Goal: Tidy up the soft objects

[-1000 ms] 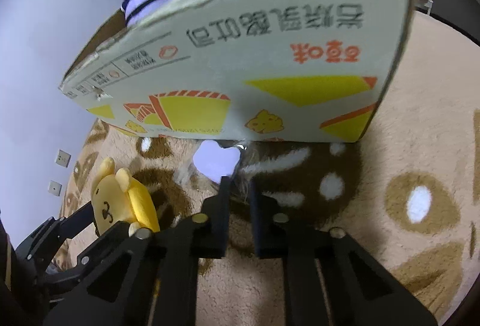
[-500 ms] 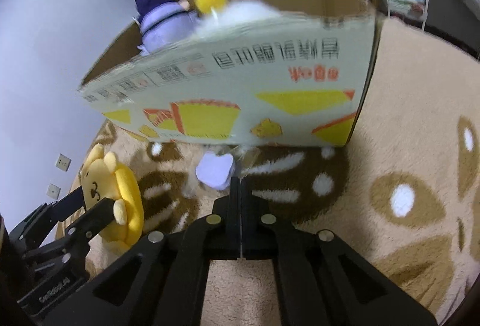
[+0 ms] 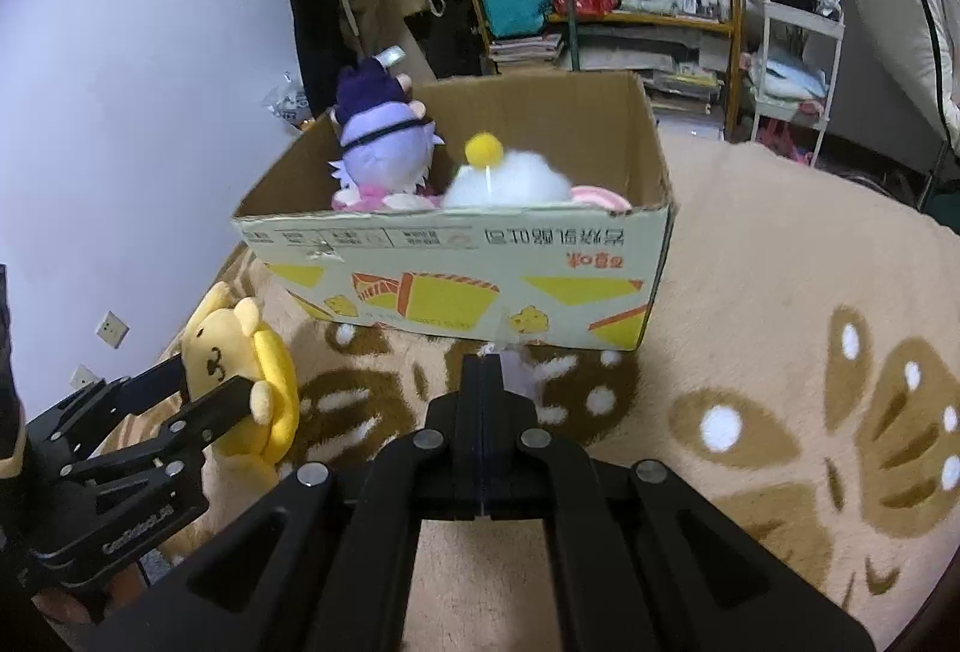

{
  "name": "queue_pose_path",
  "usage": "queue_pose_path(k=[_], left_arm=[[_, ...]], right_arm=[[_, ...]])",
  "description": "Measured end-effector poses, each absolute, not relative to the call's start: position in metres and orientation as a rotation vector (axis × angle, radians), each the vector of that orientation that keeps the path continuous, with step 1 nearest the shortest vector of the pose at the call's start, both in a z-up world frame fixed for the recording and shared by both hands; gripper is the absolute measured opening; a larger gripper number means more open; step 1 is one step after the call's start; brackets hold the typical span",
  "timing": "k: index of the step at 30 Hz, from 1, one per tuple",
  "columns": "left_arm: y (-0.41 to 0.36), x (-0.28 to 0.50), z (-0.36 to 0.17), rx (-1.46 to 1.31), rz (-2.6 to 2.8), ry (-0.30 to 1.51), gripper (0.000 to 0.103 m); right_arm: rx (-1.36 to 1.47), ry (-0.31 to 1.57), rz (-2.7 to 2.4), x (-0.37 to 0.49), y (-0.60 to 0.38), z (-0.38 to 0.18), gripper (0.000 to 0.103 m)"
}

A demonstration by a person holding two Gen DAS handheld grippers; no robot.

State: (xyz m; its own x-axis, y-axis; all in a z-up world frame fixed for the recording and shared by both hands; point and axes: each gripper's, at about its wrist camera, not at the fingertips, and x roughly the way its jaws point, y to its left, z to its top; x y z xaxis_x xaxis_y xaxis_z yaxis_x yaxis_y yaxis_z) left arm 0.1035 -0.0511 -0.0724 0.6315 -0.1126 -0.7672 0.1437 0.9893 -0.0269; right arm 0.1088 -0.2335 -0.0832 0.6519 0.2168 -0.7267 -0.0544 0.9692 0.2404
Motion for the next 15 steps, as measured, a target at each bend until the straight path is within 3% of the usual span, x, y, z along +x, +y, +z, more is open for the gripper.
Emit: queue_pose_path(k=[9,15], left_arm=[[-0.055,0.099,-0.067,0.056,-0.153,0.849,0.058],[-0.054,0.099,-0.069,0.061,-0.138,0.85,0.059]], right_arm=[[0.218,0.805,0.149,0.096,-0.244,-0.066,0.001],[0.222,0.932,0.134,0.104,-0.249,-0.09,0.002]])
